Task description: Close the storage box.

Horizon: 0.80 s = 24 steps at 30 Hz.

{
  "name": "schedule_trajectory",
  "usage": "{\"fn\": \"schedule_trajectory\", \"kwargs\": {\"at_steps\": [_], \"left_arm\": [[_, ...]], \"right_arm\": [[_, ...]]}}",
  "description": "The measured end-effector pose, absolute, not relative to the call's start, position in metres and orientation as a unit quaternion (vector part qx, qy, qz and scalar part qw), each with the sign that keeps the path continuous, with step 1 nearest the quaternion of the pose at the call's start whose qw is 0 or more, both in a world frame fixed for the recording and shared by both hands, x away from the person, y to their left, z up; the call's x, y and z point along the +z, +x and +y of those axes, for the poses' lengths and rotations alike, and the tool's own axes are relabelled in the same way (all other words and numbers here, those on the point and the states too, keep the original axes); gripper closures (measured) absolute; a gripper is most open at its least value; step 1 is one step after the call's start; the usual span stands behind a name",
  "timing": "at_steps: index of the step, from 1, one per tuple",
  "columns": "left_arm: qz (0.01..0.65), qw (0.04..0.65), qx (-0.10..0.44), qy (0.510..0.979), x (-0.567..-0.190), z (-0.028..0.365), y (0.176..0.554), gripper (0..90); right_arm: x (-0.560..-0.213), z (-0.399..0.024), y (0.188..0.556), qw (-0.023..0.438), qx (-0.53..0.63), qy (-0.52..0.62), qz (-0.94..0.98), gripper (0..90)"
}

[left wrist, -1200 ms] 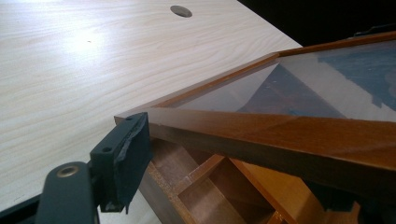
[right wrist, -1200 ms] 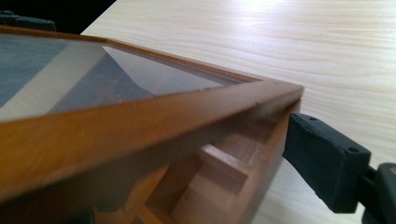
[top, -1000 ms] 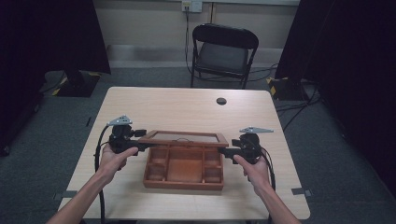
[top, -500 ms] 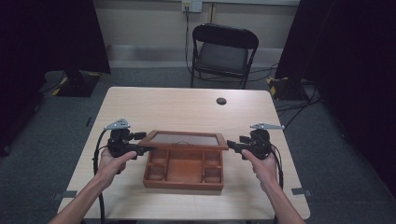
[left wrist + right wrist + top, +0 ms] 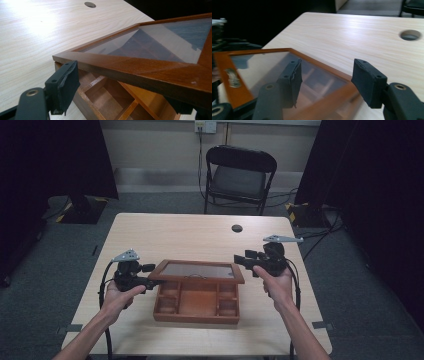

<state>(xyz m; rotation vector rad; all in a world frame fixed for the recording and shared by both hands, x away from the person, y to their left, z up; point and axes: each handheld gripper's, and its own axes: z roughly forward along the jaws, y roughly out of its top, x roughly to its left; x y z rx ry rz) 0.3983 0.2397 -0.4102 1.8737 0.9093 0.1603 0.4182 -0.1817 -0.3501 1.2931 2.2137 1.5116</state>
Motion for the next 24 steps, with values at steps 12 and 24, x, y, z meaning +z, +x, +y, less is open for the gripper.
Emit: {"fn": "schedule_trajectory", "kwargs": {"at_steps": [12, 24], "left_arm": [[0.38, 0.494, 0.062, 0.78, -0.412, 0.239, 0.397, 20.0], [0.376, 0.487, 0.059, 0.786, -0.417, 0.239, 0.395, 20.1]], "right_arm": [[-0.327, -0.124, 0.411, 0.012, 0.52, 0.332, 0.787, 56.9], [-0.331, -0.088, 0.401, -0.037, 0.495, 0.277, 0.823, 77.5]]}}
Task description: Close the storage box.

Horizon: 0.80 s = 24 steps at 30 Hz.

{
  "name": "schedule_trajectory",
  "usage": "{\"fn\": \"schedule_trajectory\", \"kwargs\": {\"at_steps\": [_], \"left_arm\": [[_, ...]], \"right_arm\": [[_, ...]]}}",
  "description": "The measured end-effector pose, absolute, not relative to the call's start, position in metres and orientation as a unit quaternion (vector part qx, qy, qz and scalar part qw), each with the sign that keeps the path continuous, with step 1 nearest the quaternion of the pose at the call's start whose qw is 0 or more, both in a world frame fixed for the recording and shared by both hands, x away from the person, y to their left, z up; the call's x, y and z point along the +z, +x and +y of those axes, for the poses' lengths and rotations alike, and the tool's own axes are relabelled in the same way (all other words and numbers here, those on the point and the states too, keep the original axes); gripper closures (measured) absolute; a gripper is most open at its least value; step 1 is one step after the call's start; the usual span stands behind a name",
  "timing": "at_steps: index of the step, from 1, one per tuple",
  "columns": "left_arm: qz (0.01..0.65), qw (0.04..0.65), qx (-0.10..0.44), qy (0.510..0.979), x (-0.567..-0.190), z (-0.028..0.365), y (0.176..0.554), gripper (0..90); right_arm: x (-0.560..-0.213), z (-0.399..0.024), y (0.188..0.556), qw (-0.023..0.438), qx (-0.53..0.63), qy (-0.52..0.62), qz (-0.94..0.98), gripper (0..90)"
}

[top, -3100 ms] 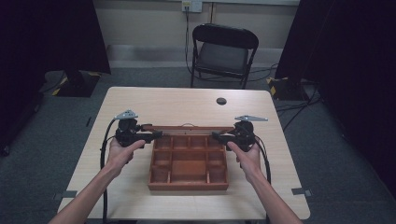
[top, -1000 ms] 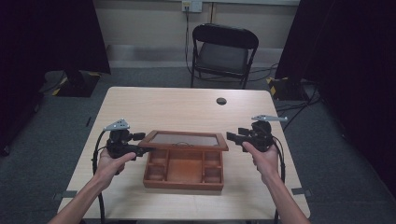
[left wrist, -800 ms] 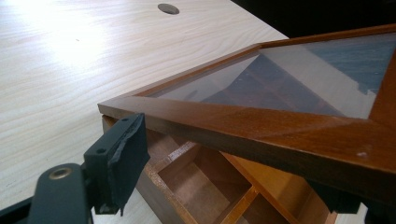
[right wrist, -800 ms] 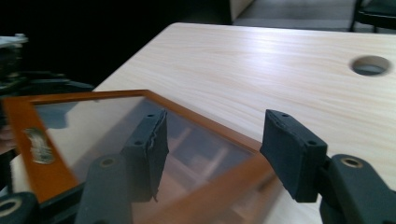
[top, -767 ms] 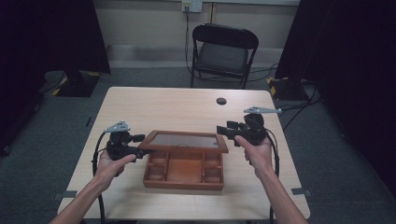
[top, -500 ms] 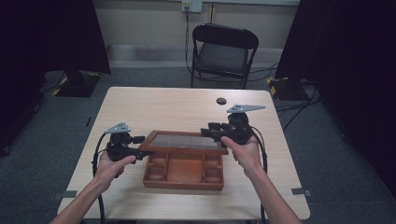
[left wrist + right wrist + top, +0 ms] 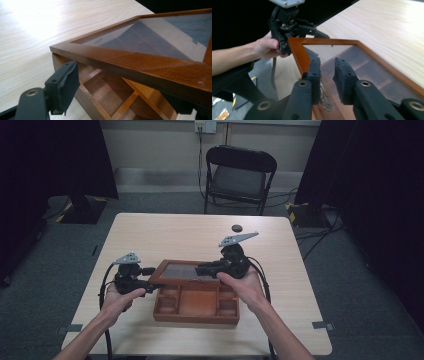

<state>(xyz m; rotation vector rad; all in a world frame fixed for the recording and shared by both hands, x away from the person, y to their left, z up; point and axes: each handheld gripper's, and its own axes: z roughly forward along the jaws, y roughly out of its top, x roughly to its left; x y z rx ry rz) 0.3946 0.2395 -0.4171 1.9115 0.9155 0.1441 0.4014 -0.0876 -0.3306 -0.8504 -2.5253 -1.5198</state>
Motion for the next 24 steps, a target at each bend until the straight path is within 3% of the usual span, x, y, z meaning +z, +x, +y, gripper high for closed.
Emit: {"fn": "schedule_trajectory", "kwargs": {"at_steps": [10, 24], "left_arm": [[0.376, 0.487, 0.056, 0.786, -0.418, 0.238, 0.394, 20.5], [0.375, 0.489, 0.053, 0.786, -0.419, 0.238, 0.395, 20.8]], "right_arm": [[-0.341, -0.08, 0.399, 0.058, -0.476, -0.266, -0.836, 82.9], [-0.349, -0.078, 0.402, 0.081, -0.476, -0.27, -0.833, 80.5]]}}
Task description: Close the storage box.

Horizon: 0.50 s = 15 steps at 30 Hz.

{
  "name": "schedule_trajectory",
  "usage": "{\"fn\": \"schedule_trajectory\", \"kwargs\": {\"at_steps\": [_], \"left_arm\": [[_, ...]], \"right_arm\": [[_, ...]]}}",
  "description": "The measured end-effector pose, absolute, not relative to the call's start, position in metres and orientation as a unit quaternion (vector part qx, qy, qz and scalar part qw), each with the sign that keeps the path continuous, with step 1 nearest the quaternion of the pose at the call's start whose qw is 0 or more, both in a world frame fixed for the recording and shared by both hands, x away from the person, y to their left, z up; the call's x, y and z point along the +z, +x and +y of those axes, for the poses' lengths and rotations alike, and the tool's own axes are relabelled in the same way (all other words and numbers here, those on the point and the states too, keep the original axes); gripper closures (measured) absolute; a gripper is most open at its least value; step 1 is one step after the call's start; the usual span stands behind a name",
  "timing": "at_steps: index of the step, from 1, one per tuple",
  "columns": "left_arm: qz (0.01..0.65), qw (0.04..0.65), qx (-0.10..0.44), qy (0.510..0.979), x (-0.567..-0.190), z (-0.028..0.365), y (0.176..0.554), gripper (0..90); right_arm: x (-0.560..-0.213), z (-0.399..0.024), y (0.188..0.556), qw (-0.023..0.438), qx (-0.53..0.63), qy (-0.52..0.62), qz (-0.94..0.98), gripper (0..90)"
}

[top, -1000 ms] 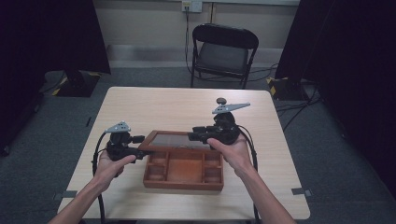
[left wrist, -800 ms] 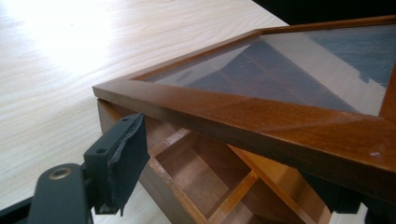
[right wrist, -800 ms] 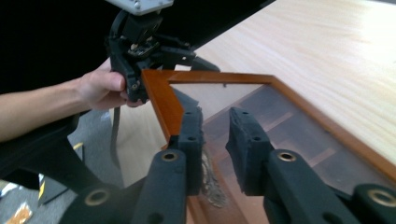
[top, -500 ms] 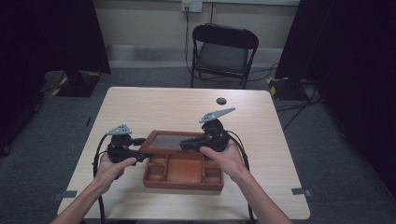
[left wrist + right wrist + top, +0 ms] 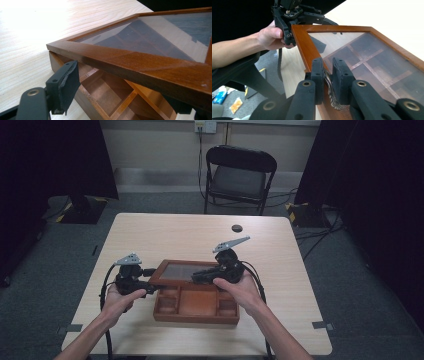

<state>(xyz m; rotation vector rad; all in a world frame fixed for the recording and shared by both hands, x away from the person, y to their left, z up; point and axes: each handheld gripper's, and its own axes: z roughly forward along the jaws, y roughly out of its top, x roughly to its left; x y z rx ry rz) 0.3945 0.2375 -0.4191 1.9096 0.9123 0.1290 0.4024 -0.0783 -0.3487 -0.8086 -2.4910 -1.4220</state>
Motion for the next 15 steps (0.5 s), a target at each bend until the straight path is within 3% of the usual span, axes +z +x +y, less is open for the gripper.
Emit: {"fn": "schedule_trajectory", "kwargs": {"at_steps": [15], "left_arm": [[0.384, 0.48, 0.055, 0.786, -0.4207, 0.2443, 0.3972, 21.3]], "right_arm": [[-0.3492, -0.0805, 0.4031, 0.083, -0.467, -0.271, -0.838, 81.6]]}}
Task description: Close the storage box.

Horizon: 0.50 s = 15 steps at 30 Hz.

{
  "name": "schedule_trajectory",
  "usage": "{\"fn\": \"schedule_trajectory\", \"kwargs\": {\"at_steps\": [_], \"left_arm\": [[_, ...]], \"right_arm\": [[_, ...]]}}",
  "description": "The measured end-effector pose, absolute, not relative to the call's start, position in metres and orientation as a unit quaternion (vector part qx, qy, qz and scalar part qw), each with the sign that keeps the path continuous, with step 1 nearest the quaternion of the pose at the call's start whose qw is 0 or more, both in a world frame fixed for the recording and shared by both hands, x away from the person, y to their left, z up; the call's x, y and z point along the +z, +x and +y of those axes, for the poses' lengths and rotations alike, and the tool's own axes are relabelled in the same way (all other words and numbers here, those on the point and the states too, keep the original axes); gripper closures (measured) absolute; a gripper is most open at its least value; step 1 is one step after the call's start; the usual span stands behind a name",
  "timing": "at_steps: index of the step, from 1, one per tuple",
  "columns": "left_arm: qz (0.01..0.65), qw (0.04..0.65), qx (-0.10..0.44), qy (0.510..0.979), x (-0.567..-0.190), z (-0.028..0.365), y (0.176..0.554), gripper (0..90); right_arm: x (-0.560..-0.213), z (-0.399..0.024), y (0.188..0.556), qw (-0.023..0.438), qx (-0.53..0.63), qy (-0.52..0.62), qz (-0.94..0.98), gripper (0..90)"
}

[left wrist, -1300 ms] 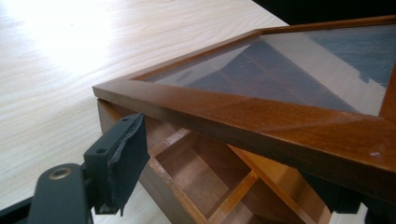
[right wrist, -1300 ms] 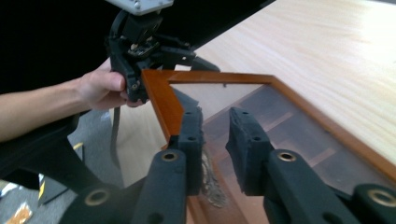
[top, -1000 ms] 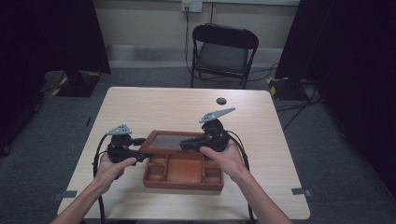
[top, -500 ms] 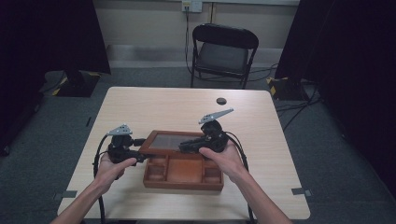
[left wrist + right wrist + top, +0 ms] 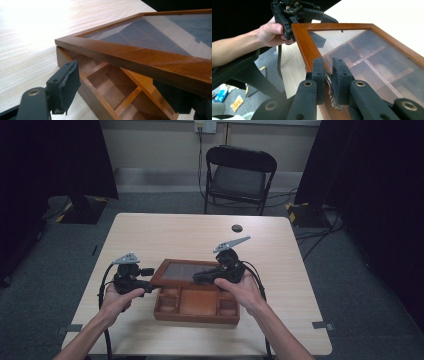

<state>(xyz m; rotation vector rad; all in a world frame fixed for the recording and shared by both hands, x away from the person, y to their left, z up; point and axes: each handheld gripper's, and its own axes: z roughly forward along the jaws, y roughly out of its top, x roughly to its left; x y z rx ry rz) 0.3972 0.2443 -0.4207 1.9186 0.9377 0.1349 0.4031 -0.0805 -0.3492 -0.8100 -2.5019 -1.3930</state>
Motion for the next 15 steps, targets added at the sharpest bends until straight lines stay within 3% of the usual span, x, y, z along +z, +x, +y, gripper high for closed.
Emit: {"fn": "schedule_trajectory", "kwargs": {"at_steps": [15], "left_arm": [[0.403, 0.451, 0.059, 0.794, -0.431, 0.255, 0.402, 21.6]], "right_arm": [[-0.353, -0.087, 0.396, 0.071, -0.453, -0.268, -0.847, 81.0]]}}
